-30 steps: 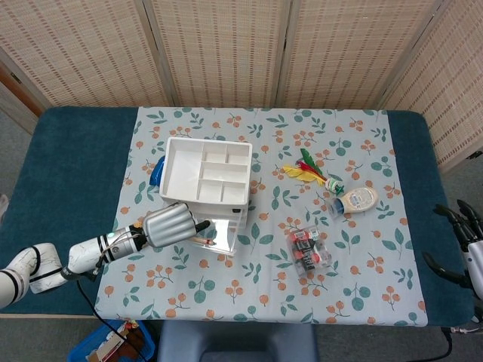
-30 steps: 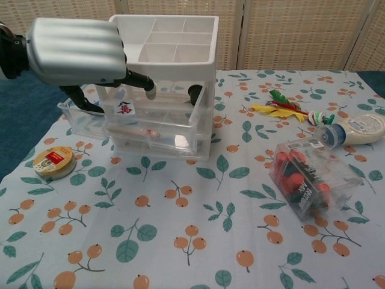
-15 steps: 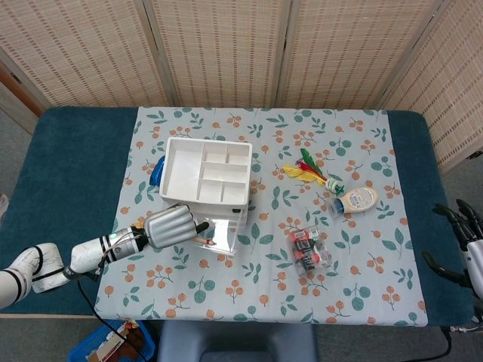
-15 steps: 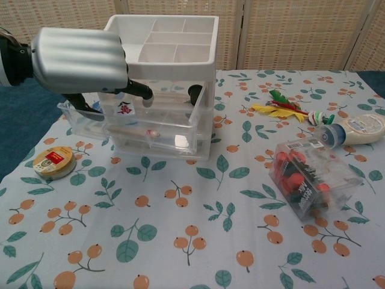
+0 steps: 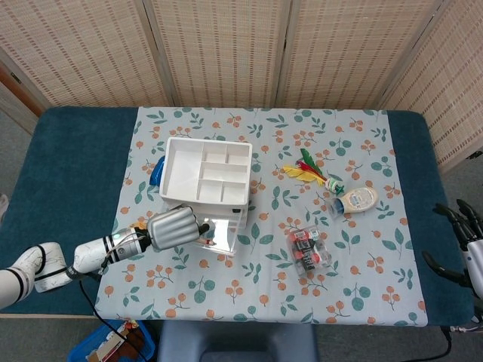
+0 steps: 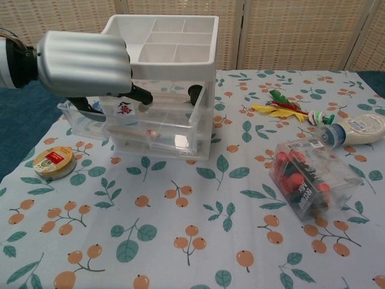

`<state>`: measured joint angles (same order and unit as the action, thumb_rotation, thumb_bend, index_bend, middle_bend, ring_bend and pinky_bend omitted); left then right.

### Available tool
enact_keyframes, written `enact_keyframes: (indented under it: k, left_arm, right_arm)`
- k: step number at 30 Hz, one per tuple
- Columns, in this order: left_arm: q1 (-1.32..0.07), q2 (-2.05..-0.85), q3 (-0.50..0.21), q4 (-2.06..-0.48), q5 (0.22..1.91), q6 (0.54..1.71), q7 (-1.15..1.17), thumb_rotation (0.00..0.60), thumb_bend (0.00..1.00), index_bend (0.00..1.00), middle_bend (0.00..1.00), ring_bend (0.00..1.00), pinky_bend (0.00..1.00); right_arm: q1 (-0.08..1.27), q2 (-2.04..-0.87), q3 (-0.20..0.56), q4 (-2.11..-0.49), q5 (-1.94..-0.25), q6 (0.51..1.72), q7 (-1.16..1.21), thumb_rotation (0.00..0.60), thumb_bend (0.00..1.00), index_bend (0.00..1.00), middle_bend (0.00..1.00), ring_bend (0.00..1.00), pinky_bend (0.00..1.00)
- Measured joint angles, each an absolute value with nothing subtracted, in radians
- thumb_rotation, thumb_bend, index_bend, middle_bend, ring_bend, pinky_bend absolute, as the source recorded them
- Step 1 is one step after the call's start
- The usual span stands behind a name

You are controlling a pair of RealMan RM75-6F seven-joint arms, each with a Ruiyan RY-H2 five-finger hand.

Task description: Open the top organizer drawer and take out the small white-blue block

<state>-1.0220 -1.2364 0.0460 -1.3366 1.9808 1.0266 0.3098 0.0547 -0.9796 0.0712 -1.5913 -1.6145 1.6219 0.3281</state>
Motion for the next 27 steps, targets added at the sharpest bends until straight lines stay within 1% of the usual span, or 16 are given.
enact_keyframes:
  k: [2,11,19,27]
  left_arm:
    - [-1.026,-1.234,0.045,-1.341,1.98,1.021,0.313,0.6,0.08,0.43,0.97,1.0,1.0]
    - [-1.045,-1.225,0.049,-1.366,1.987,0.986,0.338,0.6,0.08,0.43,0.97,1.0,1.0]
    - [-1.057,-1.229,0.044,-1.378,1.98,0.96,0.358,0.6,0.08,0.45,0.97,1.0,1.0]
    - [-1.067,-1.235,0.04,-1.39,1.972,0.942,0.367,0.6,0.08,0.5,0.97,1.0,1.0]
  right_arm:
    - [0.055,-0.98,0.071,-1.591,-1.614,1.622,0.329,0.6,0.29,0.07,0.21,0.08,0.13]
    - [0.056,-0.982,0.071,-1.586,-1.613,1.619,0.333,0.6,0.29,0.07,0.21,0.08,0.13]
    - [0.055,-0.985,0.072,-1.579,-1.609,1.617,0.339,0.6,0.29,0.07,0.21,0.08,0.13]
    - [0.055,-0.986,0.072,-1.575,-1.604,1.614,0.344,0.6,0.29,0.07,0.21,0.08,0.13]
